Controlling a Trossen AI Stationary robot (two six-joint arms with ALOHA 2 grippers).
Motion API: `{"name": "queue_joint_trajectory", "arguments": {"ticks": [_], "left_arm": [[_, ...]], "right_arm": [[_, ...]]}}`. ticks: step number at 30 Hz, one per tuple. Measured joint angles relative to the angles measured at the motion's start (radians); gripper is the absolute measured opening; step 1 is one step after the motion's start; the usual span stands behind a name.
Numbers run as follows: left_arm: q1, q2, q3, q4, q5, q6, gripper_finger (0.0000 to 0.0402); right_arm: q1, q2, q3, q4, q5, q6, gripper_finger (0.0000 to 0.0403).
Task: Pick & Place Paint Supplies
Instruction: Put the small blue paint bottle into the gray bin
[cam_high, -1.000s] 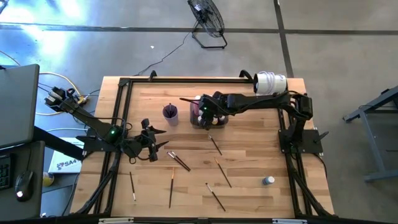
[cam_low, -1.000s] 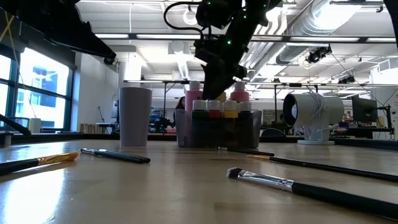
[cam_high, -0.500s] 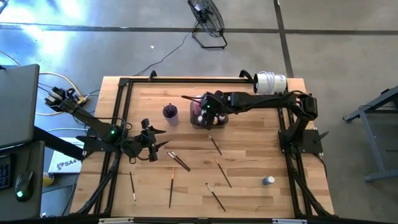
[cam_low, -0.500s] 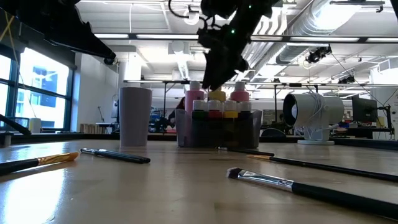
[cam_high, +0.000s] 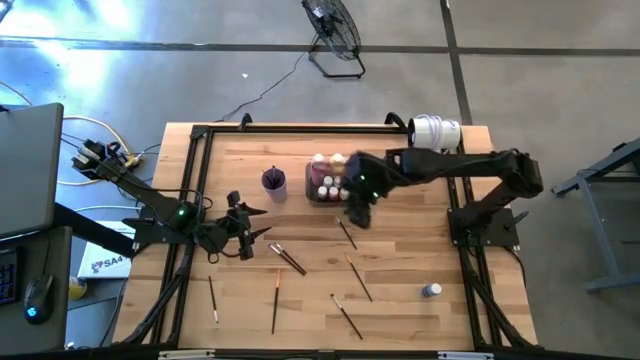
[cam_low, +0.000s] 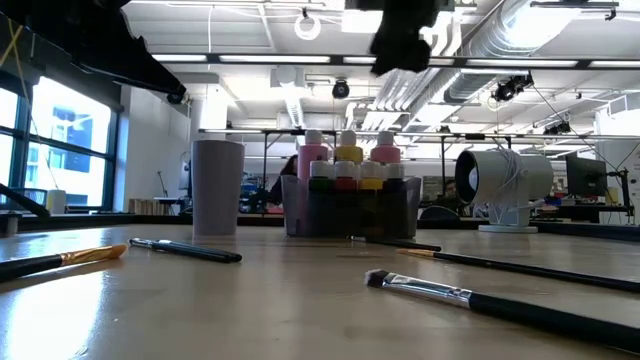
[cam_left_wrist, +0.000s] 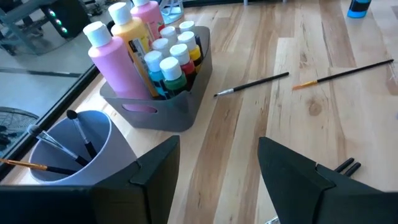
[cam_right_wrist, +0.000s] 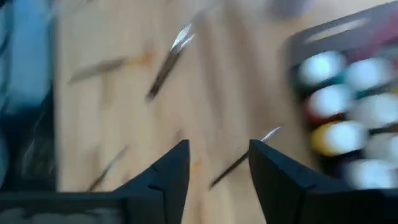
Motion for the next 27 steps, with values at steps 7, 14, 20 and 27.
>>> {"name": "queue_joint_trajectory", "arguments": {"ticks": [7,14,20,27], "left_arm": [[0.000,0.000,0.000,0.000,0.021,-0.018,0.0211],[0.000,0.001,0.000,0.000,0.049,-0.037,0.0211],[0.000,0.001,0.000,0.000,0.049,-0.057,0.0211],[0.000,0.001,0.000,0.000,0.049,-0.058,0.0211]], "right_arm": [[0.175,-0.096,0.000,-0.029,0.037,-0.143,0.0044],[0.298,-0.251,-0.035,-0.004,0.268,-0.199,0.0003],[0.314,-0.506,-0.327,0.263,0.292,-0.196,0.0003],[0.287,-0.815,-0.796,0.760,0.321,-0.197,0.0003]]}}
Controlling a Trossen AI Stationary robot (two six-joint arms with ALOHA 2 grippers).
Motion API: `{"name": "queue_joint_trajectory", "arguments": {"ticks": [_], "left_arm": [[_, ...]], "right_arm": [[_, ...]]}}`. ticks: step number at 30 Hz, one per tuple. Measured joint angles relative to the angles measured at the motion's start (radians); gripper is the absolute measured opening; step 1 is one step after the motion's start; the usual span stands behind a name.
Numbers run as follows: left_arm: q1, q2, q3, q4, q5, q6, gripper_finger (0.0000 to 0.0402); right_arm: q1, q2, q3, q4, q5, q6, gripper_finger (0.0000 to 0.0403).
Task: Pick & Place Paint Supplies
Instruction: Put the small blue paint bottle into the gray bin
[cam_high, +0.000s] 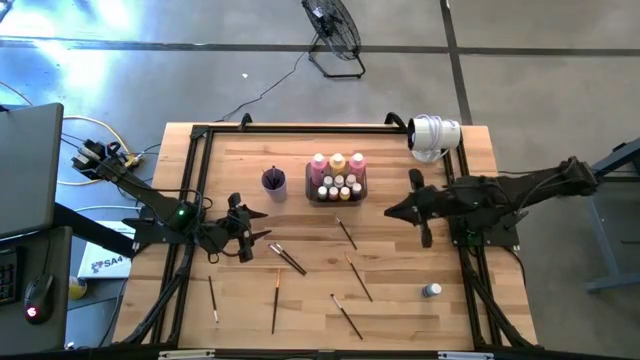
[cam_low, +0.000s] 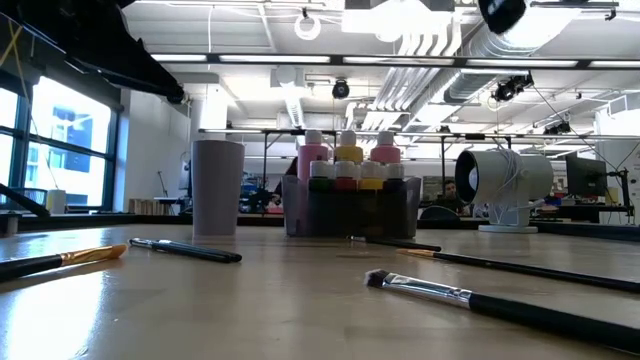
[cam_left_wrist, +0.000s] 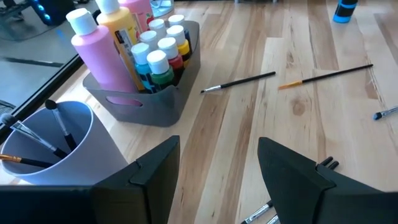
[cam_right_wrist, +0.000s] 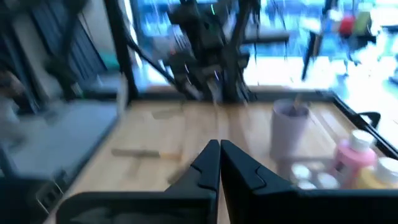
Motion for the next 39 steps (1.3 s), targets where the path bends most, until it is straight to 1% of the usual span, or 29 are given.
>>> {"name": "queue_joint_trajectory", "arguments": {"ticks": [5,8,10,14,18,21,26,30,32,34,39], "left_arm": [[0.000,0.000,0.000,0.000,0.000,0.000,0.0211],[0.000,0.000,0.000,-0.003,0.000,0.000,0.0211],[0.000,0.000,0.000,-0.003,-0.001,0.000,0.0211],[0.000,0.000,0.000,-0.003,-0.001,0.000,0.0211],[0.000,0.000,0.000,0.010,-0.005,0.000,0.0211],[0.000,0.000,0.000,0.056,-0.012,0.001,0.0211],[0.000,0.000,0.000,0.166,-0.023,0.115,0.0211],[0.000,0.000,0.000,0.191,-0.026,0.132,0.0209],[0.000,0.000,0.000,0.194,-0.019,0.132,0.0198],[0.000,0.000,0.000,0.212,0.004,0.149,0.0176],[0.000,0.000,0.000,0.246,0.041,0.250,0.0094]], "right_arm": [[0.018,-0.131,-0.239,0.337,-0.031,0.013,0.0004],[0.031,-0.154,-0.320,0.514,-0.038,0.045,0.0004],[0.038,-0.156,-0.351,0.570,-0.038,0.069,0.0004],[0.056,-0.154,-0.353,0.582,-0.043,0.082,0.0004],[0.077,-0.139,-0.353,0.536,-0.046,0.080,0.0004],[0.085,-0.131,-0.353,0.526,-0.044,0.073,0.0004],[0.082,-0.129,-0.353,0.526,-0.036,-0.003,0.0004],[0.082,-0.128,-0.353,0.525,-0.034,-0.029,0.0004],[0.082,-0.126,-0.353,0.525,-0.035,-0.026,0.0004],[0.082,-0.126,-0.353,0.524,-0.035,-0.026,0.0004],[0.082,-0.126,-0.353,0.520,-0.035,-0.026,0.0004]]}}
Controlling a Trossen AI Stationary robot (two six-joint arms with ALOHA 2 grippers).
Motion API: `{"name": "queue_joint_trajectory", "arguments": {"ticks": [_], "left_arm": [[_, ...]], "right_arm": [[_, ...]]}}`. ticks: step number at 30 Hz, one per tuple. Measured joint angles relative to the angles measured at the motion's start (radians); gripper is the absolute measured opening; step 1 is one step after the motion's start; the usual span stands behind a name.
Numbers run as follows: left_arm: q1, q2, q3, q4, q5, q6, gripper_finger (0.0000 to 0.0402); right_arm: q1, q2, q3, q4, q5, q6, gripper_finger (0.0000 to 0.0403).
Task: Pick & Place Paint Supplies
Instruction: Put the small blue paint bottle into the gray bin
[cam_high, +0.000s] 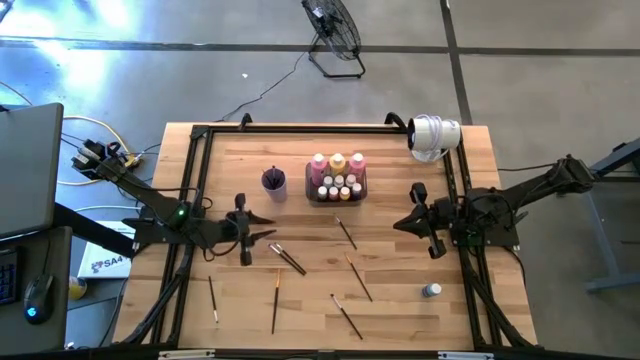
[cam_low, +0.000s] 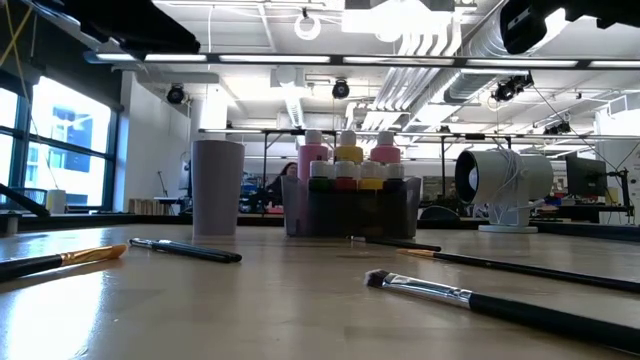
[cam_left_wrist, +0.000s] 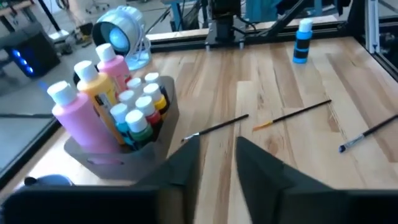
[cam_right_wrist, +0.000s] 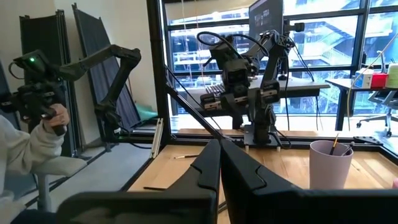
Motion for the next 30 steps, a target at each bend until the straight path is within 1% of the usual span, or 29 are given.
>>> {"name": "queue_joint_trajectory", "arguments": {"ticks": [4,5,7,9,11,12,14,16,19,23,26,28,30], "left_arm": [[0.001,0.000,0.000,0.024,0.000,0.048,0.0019],[0.001,0.000,0.000,0.048,0.002,0.058,0.0010],[0.021,0.011,0.000,0.106,0.036,0.099,0.0009],[0.060,0.029,-0.001,0.169,0.128,0.180,0.0007],[0.115,0.044,-0.014,0.267,0.249,0.270,0.0002],[0.150,0.053,-0.016,0.323,0.315,0.295,0.0002],[0.217,0.059,-0.017,0.348,0.377,0.275,0.0002],[0.256,0.030,-0.019,0.304,0.399,0.228,0.0001],[0.291,-0.069,-0.018,0.208,0.412,0.224,0.0001],[0.325,-0.220,-0.019,0.016,0.435,0.182,0.0001],[0.327,-0.348,-0.019,-0.133,0.493,0.143,0.0001],[0.327,-0.405,-0.039,-0.153,0.508,0.141,0.0001],[0.327,-0.459,-0.095,-0.135,0.508,0.152,0.0001]], "right_arm": [[0.000,0.000,0.000,-0.004,0.000,0.000,0.0004],[0.000,0.000,0.000,-0.004,0.000,0.000,0.0004],[0.000,0.000,0.000,-0.004,0.000,-0.004,0.0004],[0.000,0.000,0.000,-0.004,0.000,-0.009,0.0004],[0.000,0.000,0.000,-0.004,0.000,-0.015,0.0004],[0.000,0.000,0.000,-0.004,0.000,-0.016,0.0004],[0.000,0.000,0.000,-0.004,0.000,-0.009,0.0004],[0.000,0.000,0.001,-0.015,0.000,0.001,0.0004],[0.000,0.000,0.001,-0.046,0.000,0.018,0.0004],[0.000,0.000,0.001,-0.086,0.000,0.027,0.0004],[0.000,0.000,0.001,-0.094,0.000,0.031,0.0004],[0.000,0.000,0.001,-0.085,0.000,0.031,0.0004],[0.000,0.000,0.001,-0.076,0.001,0.031,0.0004]]}}
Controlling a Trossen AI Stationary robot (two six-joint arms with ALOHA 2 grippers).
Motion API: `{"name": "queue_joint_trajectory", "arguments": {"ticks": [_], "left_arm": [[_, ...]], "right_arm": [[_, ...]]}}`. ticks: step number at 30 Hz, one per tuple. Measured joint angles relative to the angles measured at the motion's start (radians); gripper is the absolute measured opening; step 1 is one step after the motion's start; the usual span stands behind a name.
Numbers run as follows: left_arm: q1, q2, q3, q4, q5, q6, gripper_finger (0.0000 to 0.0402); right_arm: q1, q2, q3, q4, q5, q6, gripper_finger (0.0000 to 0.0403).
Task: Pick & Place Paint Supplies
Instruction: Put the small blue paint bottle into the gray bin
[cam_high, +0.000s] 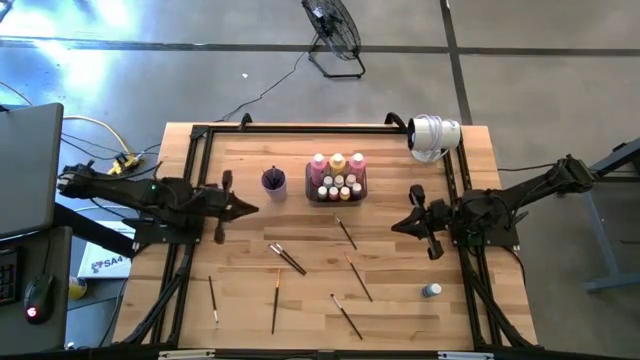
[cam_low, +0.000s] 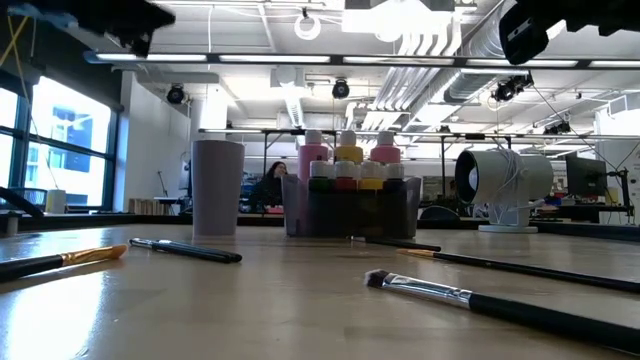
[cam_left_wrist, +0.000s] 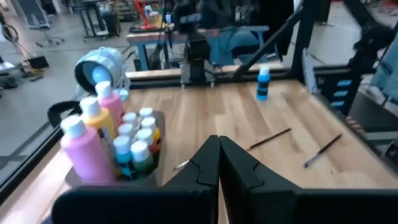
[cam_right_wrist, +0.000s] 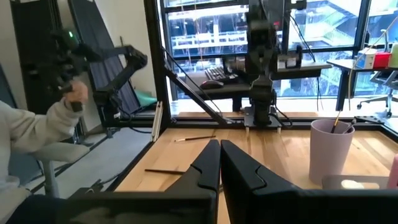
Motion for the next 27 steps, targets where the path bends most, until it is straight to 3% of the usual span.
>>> {"name": "queue_joint_trajectory", "arguments": {"ticks": [3,6,9,13,27], "left_arm": [[0.000,-0.065,-0.131,0.106,0.006,0.027,0.0001],[0.000,-0.100,-0.288,0.327,0.063,0.049,0.0000],[0.000,-0.133,-0.368,0.446,0.059,0.083,0.0000],[0.000,-0.182,-0.367,0.426,0.014,0.072,0.0000],[0.000,-0.211,-0.364,0.352,0.011,0.071,0.0000]], "right_arm": [[0.000,0.000,0.000,0.008,0.020,0.000,0.0004],[0.000,0.000,0.000,0.007,0.045,0.000,0.0004],[0.000,0.000,0.000,0.008,0.048,-0.001,0.0004],[0.000,0.000,0.000,0.008,0.048,-0.015,0.0004],[0.000,0.000,0.000,0.008,0.048,-0.065,0.0004]]}}
